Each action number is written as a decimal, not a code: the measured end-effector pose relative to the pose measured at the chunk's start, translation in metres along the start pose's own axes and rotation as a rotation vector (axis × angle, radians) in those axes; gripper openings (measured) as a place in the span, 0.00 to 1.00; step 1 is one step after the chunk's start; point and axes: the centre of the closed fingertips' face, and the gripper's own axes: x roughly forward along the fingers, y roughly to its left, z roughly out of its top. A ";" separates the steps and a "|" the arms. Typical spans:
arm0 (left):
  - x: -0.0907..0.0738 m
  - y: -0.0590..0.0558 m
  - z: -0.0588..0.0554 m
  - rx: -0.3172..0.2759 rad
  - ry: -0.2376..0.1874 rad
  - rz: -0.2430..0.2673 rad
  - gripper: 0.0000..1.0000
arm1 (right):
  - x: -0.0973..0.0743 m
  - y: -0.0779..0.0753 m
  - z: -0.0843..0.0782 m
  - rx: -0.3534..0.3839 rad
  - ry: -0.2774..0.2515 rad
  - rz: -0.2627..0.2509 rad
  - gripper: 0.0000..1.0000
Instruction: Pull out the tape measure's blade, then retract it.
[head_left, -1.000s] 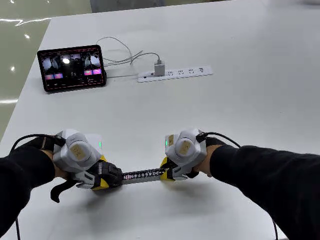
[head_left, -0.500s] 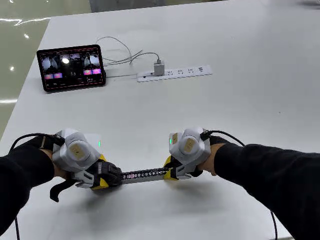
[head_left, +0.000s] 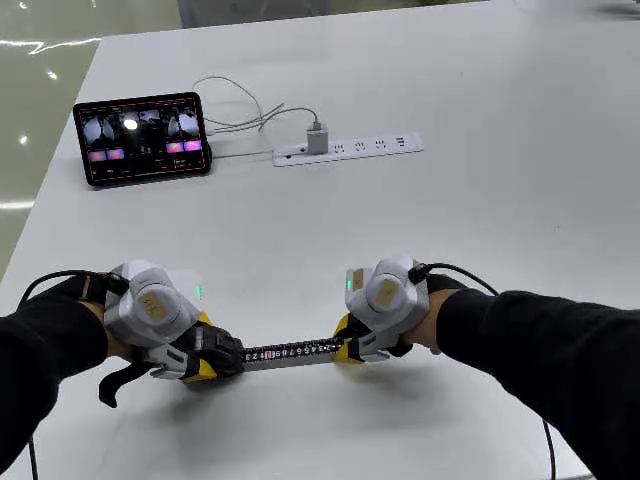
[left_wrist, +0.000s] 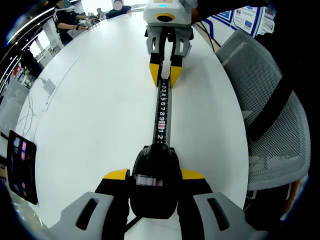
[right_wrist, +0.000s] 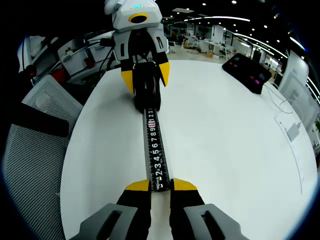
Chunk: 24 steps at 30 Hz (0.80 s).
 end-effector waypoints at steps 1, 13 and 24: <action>0.000 0.000 0.000 -0.003 0.001 0.000 0.31 | -0.001 0.000 -0.001 -0.011 0.000 0.000 0.09; 0.001 0.001 -0.001 0.003 0.003 -0.002 0.31 | -0.006 -0.001 -0.005 -0.004 0.002 -0.005 0.09; 0.002 0.002 -0.002 0.003 0.002 -0.002 0.31 | -0.011 -0.001 -0.011 -0.007 0.006 -0.006 0.09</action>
